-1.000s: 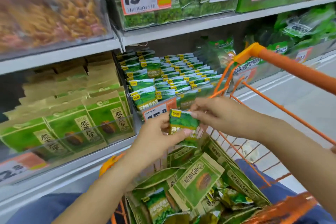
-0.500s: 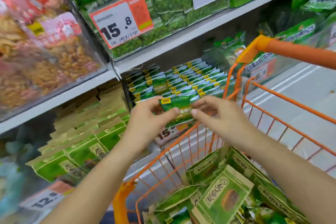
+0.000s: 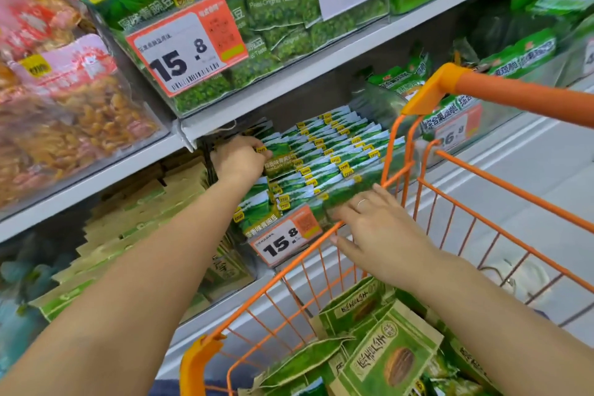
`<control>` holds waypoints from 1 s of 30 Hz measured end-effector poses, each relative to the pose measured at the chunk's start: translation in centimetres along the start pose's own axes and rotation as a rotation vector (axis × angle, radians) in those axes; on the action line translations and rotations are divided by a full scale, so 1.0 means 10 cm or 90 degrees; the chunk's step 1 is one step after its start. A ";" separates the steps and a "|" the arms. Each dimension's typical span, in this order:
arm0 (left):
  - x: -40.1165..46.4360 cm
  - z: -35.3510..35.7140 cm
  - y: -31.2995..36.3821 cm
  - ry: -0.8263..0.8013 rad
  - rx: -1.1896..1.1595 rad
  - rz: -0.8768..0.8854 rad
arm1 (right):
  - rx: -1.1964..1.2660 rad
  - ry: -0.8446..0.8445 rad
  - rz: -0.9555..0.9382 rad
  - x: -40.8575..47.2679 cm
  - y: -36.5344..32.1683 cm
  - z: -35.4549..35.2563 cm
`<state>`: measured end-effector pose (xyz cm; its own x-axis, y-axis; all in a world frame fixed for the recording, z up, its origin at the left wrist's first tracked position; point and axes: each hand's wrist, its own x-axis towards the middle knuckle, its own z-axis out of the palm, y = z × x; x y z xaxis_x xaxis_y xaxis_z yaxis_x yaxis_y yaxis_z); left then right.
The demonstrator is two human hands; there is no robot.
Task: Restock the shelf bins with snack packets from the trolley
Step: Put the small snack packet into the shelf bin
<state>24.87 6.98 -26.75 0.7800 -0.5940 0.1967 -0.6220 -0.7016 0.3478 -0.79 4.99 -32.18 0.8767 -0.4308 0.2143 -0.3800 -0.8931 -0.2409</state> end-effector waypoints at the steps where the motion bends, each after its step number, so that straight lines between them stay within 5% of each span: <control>1: 0.01 0.03 -0.02 0.005 0.002 -0.007 | -0.005 0.011 -0.002 0.01 0.01 0.03; 17: 0.04 0.07 0.13 -0.034 0.360 0.063 | 0.010 0.024 -0.006 0.02 0.05 0.05; 21: -0.17 -0.16 0.25 -0.023 0.263 0.085 | 0.044 0.005 -0.013 0.04 0.04 -0.05; 26: -1.34 -0.53 0.21 0.097 0.120 0.400 | 0.206 0.137 0.036 0.00 0.03 -0.34; 28: -1.95 -0.60 0.08 0.029 0.071 0.480 | 0.308 0.136 0.059 -0.05 0.04 -0.43; 30: -2.31 -0.56 -0.08 -0.173 0.173 0.450 | 0.343 -0.011 0.068 -0.09 0.04 -0.47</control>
<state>7.75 23.48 -26.46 0.1732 -0.9839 0.0449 -0.9846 -0.1742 -0.0177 -3.08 4.41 -28.06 0.8480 -0.5088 0.1480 -0.2659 -0.6501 -0.7118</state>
